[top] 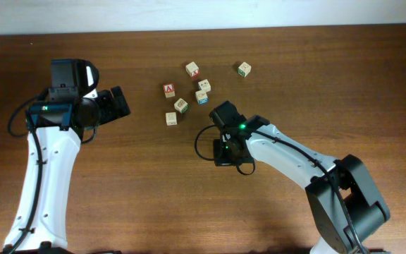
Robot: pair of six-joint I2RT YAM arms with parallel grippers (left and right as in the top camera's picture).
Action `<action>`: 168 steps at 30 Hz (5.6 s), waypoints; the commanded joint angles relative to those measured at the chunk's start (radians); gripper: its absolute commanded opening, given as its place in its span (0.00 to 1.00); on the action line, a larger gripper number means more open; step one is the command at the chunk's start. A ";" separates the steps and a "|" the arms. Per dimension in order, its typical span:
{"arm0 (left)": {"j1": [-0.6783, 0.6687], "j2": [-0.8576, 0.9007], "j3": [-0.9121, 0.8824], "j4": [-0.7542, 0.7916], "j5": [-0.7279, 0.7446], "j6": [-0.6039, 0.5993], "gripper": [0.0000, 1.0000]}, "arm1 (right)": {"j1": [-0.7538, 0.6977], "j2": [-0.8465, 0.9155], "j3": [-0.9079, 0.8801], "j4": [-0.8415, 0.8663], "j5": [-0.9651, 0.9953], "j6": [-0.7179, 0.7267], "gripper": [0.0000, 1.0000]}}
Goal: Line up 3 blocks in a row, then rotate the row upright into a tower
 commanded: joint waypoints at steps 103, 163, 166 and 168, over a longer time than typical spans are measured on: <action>-0.632 0.480 -0.008 0.212 0.270 -0.253 0.00 | -0.558 0.106 -0.095 0.028 -0.591 -0.560 0.04; -0.639 0.480 -0.008 0.258 0.304 -0.253 0.00 | -0.607 0.068 -0.222 0.189 -0.941 -0.586 0.04; -0.639 0.480 -0.008 0.258 0.304 -0.253 0.00 | -0.593 0.041 -0.222 0.183 -0.919 -0.572 0.04; -0.639 0.480 -0.008 0.258 0.307 -0.253 0.00 | -0.569 0.016 -0.222 0.182 -0.861 -0.544 0.04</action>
